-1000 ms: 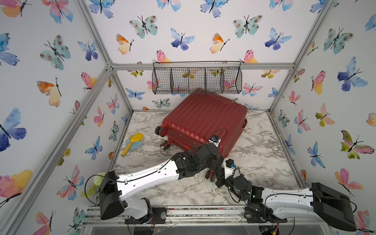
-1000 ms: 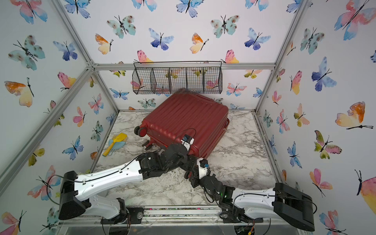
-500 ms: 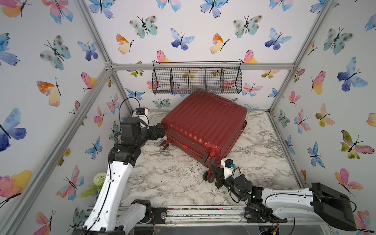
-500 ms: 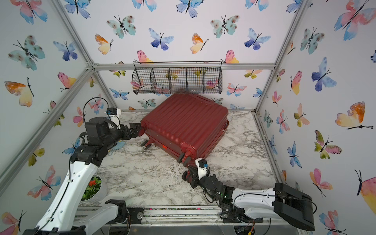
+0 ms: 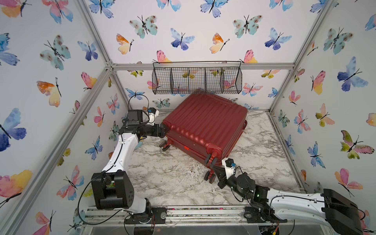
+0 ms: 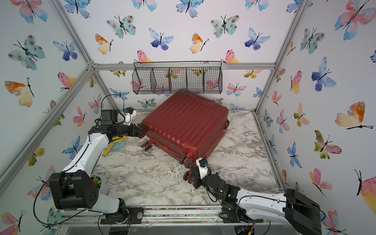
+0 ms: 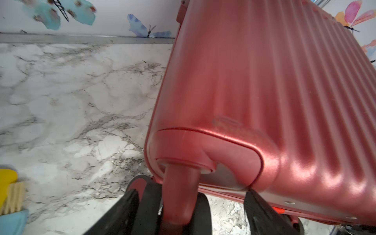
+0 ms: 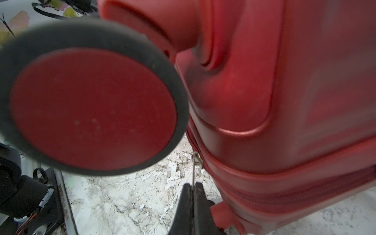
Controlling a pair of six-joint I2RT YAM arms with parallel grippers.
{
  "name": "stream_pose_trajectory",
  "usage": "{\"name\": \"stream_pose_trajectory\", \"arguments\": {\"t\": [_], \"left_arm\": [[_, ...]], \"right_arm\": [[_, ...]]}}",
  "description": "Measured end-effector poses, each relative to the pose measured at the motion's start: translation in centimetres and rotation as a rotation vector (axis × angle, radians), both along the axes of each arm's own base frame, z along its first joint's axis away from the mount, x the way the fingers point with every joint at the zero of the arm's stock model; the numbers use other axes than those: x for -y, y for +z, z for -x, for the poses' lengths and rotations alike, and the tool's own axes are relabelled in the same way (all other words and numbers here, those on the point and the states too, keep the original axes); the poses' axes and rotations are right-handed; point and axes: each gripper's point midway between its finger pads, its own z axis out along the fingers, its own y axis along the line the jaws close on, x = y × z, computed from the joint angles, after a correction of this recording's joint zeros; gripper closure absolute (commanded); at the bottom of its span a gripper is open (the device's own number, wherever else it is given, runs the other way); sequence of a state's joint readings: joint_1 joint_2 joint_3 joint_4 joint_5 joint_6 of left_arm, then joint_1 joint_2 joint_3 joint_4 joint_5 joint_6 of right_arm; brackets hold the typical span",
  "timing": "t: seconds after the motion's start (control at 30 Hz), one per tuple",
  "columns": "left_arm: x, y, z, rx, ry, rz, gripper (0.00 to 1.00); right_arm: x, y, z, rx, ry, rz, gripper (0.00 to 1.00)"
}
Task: Close the suitcase zippers
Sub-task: Zip the zipper on the suitcase.
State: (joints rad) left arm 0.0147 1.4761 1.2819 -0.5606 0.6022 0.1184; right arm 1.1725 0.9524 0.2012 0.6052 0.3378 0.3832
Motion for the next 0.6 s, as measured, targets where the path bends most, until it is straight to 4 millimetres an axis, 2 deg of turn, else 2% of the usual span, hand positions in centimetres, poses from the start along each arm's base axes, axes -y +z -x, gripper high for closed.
{"name": "stream_pose_trajectory", "arguments": {"t": [0.07,0.1,0.17,0.23,0.3,0.37,0.47,0.53,0.57,0.6], "left_arm": [[0.2,-0.7,0.3,-0.017,-0.016,-0.011,0.23],[0.3,-1.0,0.4,-0.028,-0.023,-0.016,0.15],[0.3,-1.7,0.6,-0.039,-0.022,-0.037,0.09],[-0.2,-2.3,0.7,-0.048,-0.009,-0.068,0.13],[-0.6,-3.0,0.7,-0.055,0.004,-0.098,0.26],[-0.9,-3.3,0.7,-0.056,0.014,-0.115,0.45],[-1.3,-3.0,0.3,-0.031,0.014,-0.139,0.64],[-1.2,-2.8,0.3,-0.022,0.004,-0.146,0.82],[-1.2,-2.6,0.3,-0.023,0.003,-0.140,0.96],[-1.1,-2.5,0.3,-0.024,0.003,-0.135,1.00]], "right_arm": [[0.1,-0.1,0.0,-0.002,0.003,0.006,0.97],[0.2,-0.1,0.0,-0.004,0.003,0.009,0.97],[0.2,-0.1,0.0,-0.007,0.005,0.015,0.97],[0.1,0.0,0.0,-0.008,0.008,0.017,0.97],[-0.1,0.1,0.0,-0.010,0.012,0.020,0.97],[-0.2,0.0,0.1,-0.013,0.017,0.023,0.97],[-0.5,0.2,0.0,-0.015,0.022,0.026,0.97],[-0.5,0.1,0.0,-0.016,0.022,0.029,0.97],[-0.5,0.1,0.0,-0.015,0.024,0.030,0.97],[-0.6,0.1,0.0,-0.015,0.026,0.030,0.97]]}}
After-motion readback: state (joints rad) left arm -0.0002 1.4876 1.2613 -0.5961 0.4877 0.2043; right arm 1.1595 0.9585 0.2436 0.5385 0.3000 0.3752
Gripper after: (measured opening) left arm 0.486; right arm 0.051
